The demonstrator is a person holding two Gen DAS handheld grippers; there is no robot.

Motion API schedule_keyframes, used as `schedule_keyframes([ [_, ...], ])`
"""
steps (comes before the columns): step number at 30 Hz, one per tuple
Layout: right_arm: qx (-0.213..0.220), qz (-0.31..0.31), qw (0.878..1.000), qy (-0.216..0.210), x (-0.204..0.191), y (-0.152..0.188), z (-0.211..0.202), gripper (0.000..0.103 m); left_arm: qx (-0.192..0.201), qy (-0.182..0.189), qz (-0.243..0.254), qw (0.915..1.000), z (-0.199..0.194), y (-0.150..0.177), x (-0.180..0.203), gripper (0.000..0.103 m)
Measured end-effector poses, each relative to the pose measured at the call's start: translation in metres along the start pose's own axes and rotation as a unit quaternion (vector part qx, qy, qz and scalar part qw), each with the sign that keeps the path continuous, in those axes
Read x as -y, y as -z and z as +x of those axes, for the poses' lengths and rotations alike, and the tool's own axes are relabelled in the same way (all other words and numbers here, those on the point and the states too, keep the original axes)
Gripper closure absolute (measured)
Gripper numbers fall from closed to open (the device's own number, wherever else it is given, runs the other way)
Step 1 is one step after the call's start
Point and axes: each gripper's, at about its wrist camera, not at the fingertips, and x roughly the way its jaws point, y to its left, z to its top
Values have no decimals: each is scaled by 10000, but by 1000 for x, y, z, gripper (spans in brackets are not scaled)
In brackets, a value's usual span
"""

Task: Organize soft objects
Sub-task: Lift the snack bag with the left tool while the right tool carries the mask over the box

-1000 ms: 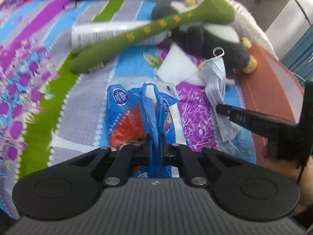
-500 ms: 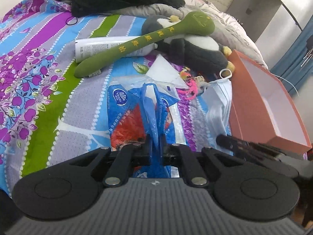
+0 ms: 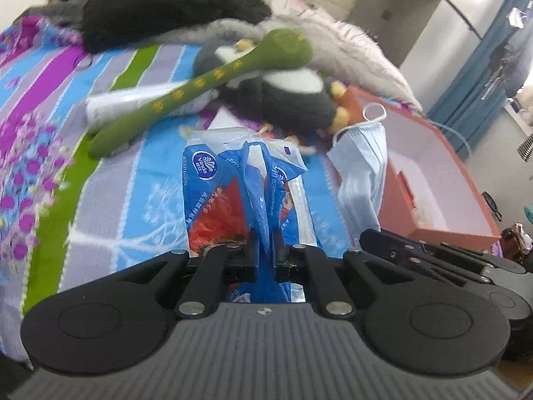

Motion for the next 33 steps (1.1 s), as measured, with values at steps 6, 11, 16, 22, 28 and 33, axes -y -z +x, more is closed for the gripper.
schedule_keyframes([
  [6,393,-167,9991,79,0,-29,-23,96,254,180,257,9992,-15,-31,20,95],
  [11,719,-153,9972,119,9,-55,-41,96,475,394,426,9972,-29,-62,40,95],
  [16,1083,-219,9936,252,22,-82,-62,96,673,629,585,9940,-37,-94,68,95],
  [22,1400,-124,9891,429,55,-114,-84,96,789,912,877,9888,-32,-131,114,95],
  [28,1187,161,9901,726,103,-133,-83,96,512,1155,1231,9843,-1,-154,166,95],
  [33,749,430,9896,1153,146,-131,-68,96,132,1144,1592,9805,43,-162,206,95],
])
